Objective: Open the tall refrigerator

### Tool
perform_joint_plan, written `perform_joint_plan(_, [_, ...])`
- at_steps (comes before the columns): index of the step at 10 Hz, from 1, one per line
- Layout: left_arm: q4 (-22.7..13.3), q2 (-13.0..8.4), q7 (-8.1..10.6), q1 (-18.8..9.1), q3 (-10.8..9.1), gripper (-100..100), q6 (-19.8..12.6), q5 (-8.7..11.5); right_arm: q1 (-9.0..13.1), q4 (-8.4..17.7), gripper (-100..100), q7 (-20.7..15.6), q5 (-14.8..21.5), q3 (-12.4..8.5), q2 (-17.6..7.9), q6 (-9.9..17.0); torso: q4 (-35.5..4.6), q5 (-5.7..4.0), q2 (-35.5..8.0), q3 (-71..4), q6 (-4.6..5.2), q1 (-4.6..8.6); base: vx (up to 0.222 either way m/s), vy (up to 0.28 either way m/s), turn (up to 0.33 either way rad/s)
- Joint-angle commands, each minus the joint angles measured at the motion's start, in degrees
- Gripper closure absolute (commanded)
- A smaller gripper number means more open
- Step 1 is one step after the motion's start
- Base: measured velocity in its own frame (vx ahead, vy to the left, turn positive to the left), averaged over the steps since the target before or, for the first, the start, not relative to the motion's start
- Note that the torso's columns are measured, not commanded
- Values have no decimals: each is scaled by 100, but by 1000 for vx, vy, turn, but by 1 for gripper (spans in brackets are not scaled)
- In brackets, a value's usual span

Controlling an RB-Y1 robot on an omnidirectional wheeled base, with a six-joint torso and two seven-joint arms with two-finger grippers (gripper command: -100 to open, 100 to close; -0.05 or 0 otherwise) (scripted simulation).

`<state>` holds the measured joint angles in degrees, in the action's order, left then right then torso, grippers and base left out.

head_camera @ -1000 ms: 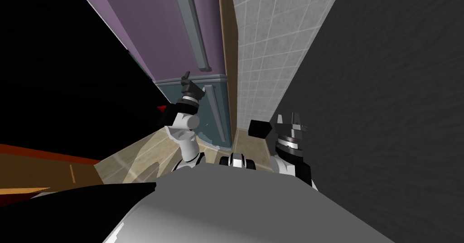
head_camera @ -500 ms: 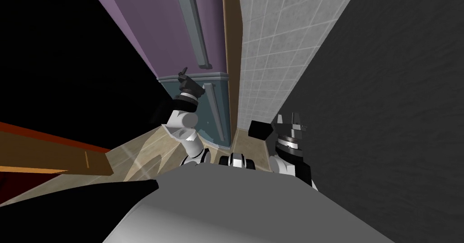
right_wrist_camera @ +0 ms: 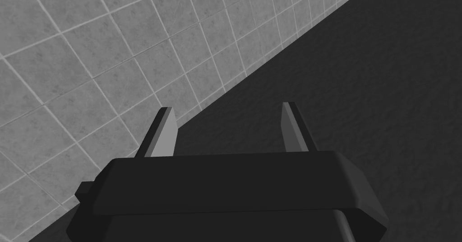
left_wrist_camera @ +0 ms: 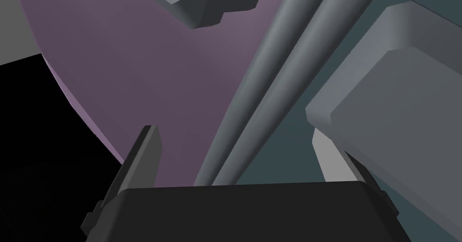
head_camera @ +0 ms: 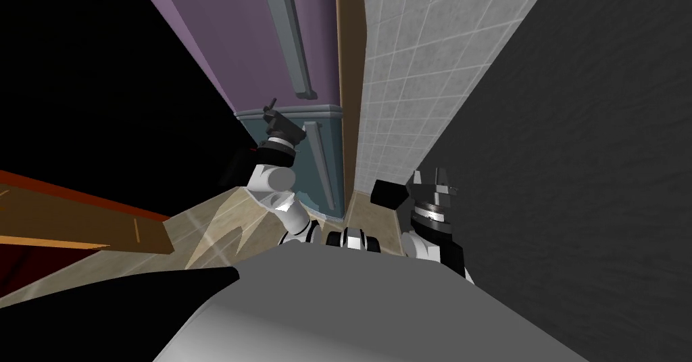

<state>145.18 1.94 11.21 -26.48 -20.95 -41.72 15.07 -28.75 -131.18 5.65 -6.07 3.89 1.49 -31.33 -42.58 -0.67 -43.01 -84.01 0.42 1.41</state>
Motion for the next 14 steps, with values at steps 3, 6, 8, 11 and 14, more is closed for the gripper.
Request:
perform_joint_plan(3, [68,22,133,-282,-161,-100,-325,-71,-1,0,0,0,0,-1,-1,0,26,57,74,-58,-34,-126,64,56,29])
perform_joint_plan(6, [34,-1,72,-134,-90,100,-157,-27,1,0,0,0,0,1,1,0,29,53,54,-43,-30,-103,-50,-44,-36])
perform_joint_plan(8, [-144,-457,61,-125,-77,-100,-129,-28,0,0,0,0,0,0,0,0,35,70,87,-65,-42,-150,-7,-7,-1])
perform_joint_plan(11, [-299,-895,57,-128,-61,-100,-126,-38,0,0,0,0,0,0,0,0,34,68,84,-65,-39,-145,2,1,7])
perform_joint_plan(14, [-320,-1014,105,-337,-75,-100,-378,-23,0,0,0,0,0,0,0,0,49,59,95,-68,-28,-109,-10,-27,-4])
